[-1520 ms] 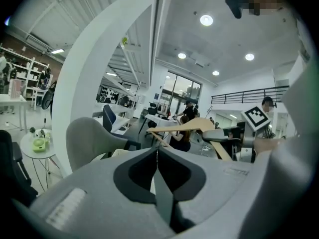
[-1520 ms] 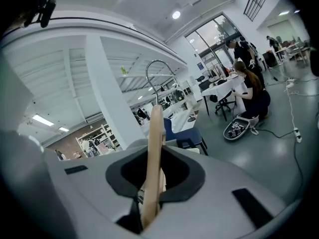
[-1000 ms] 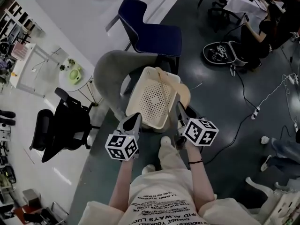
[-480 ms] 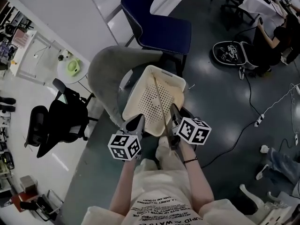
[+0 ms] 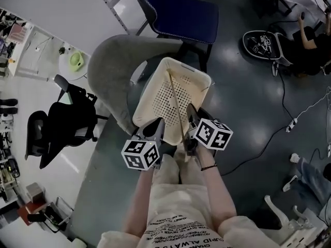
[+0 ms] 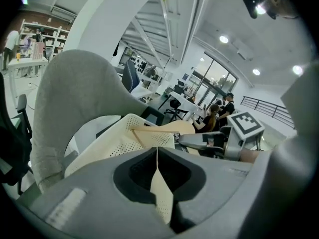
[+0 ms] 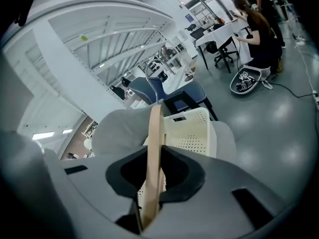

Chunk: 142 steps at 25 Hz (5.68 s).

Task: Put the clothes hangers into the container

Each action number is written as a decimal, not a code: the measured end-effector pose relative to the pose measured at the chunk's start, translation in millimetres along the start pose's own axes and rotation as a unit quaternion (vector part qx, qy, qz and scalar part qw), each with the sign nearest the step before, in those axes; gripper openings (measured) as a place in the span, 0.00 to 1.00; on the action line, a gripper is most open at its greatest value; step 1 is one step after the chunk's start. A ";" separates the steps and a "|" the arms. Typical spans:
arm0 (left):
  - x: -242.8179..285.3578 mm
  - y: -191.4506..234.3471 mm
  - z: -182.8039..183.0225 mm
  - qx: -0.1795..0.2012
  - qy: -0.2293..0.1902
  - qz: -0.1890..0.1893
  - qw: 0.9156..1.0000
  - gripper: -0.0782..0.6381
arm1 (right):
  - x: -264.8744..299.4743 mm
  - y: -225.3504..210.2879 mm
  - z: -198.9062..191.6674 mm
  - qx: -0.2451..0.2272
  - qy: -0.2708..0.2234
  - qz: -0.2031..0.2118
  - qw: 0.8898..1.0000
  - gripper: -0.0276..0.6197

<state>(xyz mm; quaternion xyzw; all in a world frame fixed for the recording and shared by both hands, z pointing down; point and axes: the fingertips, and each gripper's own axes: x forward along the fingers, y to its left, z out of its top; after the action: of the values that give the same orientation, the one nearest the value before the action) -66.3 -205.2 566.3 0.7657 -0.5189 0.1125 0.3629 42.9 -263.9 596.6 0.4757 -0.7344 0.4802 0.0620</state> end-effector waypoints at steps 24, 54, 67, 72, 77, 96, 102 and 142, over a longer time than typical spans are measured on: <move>45.1 25.3 -49.3 -0.026 0.073 -0.033 0.996 0.15 | 51.1 -20.9 -53.2 0.016 0.019 -0.042 0.999 0.13; 42.5 21.3 -59.8 -0.012 0.056 -0.029 0.998 0.14 | 40.1 -42.6 -62.7 -0.103 0.040 -0.204 0.973 0.37; 31.5 12.6 -55.6 -0.005 0.041 -0.033 0.999 0.14 | 22.0 -45.3 -69.4 -0.067 0.031 -0.208 0.975 0.38; 27.2 7.9 -51.1 0.004 0.034 -0.039 0.999 0.14 | 12.5 -46.6 -67.8 -0.070 0.029 -0.220 0.973 0.32; 16.6 -1.9 -43.1 0.018 0.021 -0.055 0.998 0.14 | -2.7 -41.1 -65.7 -0.097 0.029 -0.211 0.972 0.15; -43.6 -49.5 57.6 0.086 -0.069 -0.109 0.988 0.14 | -64.0 73.0 35.6 -0.199 -0.072 -0.022 0.977 0.05; -61.9 -58.7 90.3 0.107 -0.098 -0.116 0.983 0.14 | -76.2 103.8 70.7 -0.238 -0.097 0.005 0.966 0.05; -153.5 -75.7 202.4 0.222 -0.232 -0.062 0.945 0.14 | -196.4 163.8 143.1 -0.283 -0.258 0.046 0.922 0.05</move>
<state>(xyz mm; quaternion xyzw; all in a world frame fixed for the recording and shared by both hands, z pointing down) -108.2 -216.9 304.8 0.8623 -0.5025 0.0215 0.0592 77.1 -233.7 307.1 0.5117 -0.8512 0.1149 -0.0196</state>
